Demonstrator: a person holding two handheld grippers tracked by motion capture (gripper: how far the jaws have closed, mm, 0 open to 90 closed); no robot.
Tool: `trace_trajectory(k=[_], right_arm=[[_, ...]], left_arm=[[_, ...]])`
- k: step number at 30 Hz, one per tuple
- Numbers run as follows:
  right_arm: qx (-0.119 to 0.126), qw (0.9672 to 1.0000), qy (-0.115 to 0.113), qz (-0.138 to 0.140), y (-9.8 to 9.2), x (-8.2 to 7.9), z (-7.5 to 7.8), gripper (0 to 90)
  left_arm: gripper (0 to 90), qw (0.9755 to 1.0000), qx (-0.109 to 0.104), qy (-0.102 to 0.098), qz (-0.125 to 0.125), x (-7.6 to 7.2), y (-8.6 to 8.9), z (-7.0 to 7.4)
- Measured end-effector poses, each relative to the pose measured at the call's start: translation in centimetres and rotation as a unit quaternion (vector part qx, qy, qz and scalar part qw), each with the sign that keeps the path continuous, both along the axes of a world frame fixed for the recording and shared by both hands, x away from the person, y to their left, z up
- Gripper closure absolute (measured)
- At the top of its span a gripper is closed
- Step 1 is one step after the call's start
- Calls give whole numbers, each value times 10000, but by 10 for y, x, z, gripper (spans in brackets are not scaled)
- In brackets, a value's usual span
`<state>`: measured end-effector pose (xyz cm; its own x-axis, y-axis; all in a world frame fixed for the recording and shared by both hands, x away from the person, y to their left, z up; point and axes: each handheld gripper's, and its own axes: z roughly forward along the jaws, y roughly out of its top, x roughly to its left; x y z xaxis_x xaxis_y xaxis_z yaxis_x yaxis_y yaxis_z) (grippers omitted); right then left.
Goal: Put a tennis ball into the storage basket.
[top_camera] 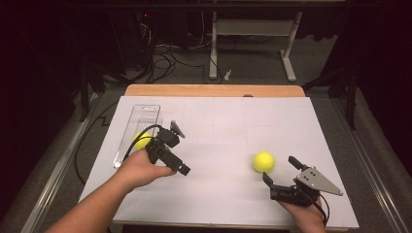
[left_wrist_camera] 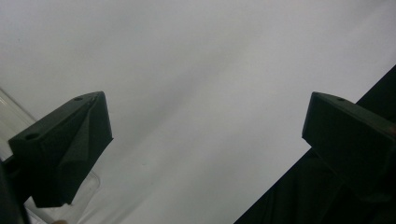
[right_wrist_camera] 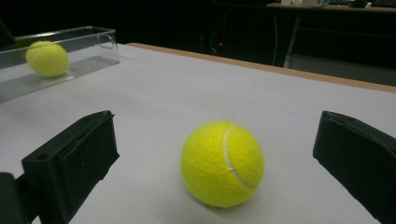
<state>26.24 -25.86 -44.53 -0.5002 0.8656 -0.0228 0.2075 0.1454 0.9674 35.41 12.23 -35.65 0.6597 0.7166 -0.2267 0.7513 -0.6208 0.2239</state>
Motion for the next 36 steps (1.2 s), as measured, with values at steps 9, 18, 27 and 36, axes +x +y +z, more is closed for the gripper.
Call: trace_trajectory(k=[9,18,27,36], right_arm=[[-223,9994,256,-72,7,11,2,3],[-552,9963,656,-59,15,28,4,3],[-794,9929,887,-80,27,45,3,3],[-894,9899,1090,-144,30,56,-1,17]], left_arm=[[25,10000,21,-16,-67,-2,-1,-2],[26,10000,-19,9,-77,-2,0,-1],[26,9999,-43,98,-52,-2,3,-7],[26,9999,-51,92,-48,-1,7,-5]])
